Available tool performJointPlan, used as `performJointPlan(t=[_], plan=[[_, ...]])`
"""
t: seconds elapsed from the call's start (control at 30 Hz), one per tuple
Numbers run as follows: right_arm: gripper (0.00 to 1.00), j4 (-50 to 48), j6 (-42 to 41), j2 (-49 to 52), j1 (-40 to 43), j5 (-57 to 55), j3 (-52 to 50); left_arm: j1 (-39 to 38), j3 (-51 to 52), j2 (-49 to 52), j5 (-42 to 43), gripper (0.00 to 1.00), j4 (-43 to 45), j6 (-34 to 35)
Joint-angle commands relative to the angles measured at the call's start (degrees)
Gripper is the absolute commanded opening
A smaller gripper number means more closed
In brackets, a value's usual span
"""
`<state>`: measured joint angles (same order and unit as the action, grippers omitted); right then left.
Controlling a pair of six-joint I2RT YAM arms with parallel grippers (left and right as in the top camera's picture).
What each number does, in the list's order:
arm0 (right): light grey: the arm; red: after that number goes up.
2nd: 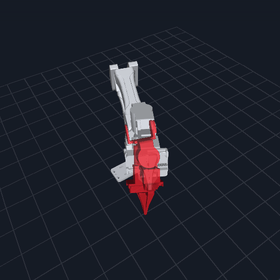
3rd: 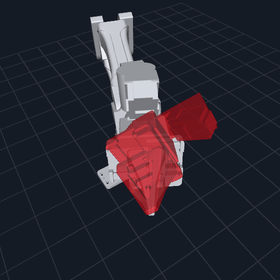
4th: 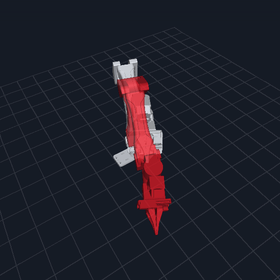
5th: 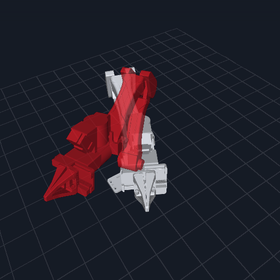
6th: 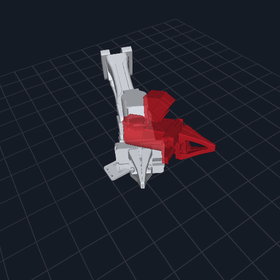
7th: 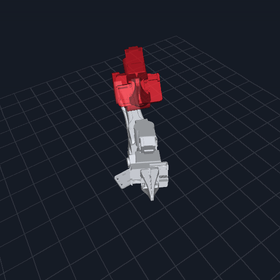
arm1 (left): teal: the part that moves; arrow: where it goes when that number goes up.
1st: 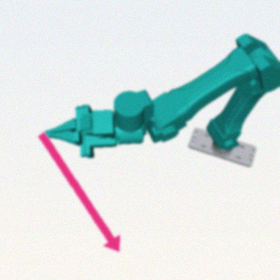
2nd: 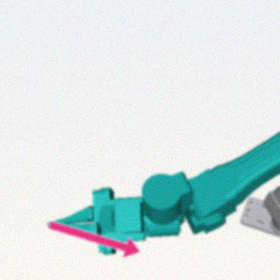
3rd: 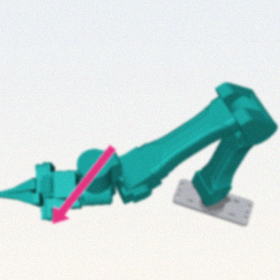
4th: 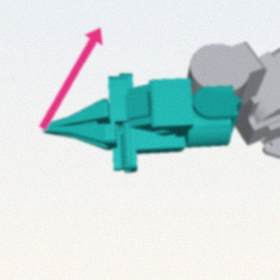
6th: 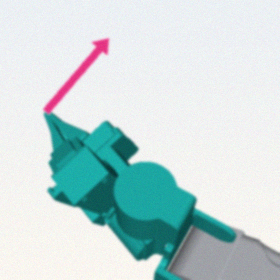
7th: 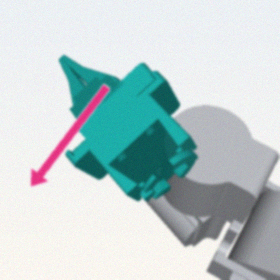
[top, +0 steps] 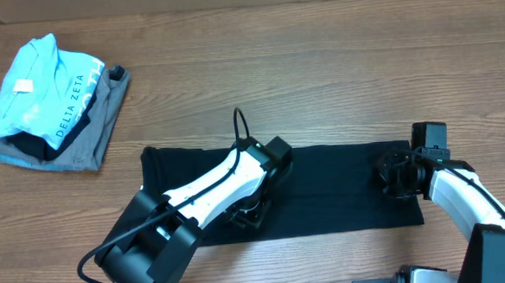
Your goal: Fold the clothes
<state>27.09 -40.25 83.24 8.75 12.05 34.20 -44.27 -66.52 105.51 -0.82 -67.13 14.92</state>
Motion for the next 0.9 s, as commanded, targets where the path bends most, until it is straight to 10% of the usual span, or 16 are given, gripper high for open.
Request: performJointPlan(t=[0.0,0.5,0.87], plan=[[0.19,1.9,0.0,1.7,0.0,-3.1,-2.4,-0.7,-3.7,0.4,0.5,0.04,-0.5,0.2],[0.19,1.7,0.0,1.7,0.0,-3.1,-2.4,-2.3,-4.1,0.4,7.0,0.13,1.8,0.4],[0.19,1.7,0.0,1.7,0.0,-3.1,-2.4,-2.3,-4.2,0.4,6.0,0.49,0.9,0.5]])
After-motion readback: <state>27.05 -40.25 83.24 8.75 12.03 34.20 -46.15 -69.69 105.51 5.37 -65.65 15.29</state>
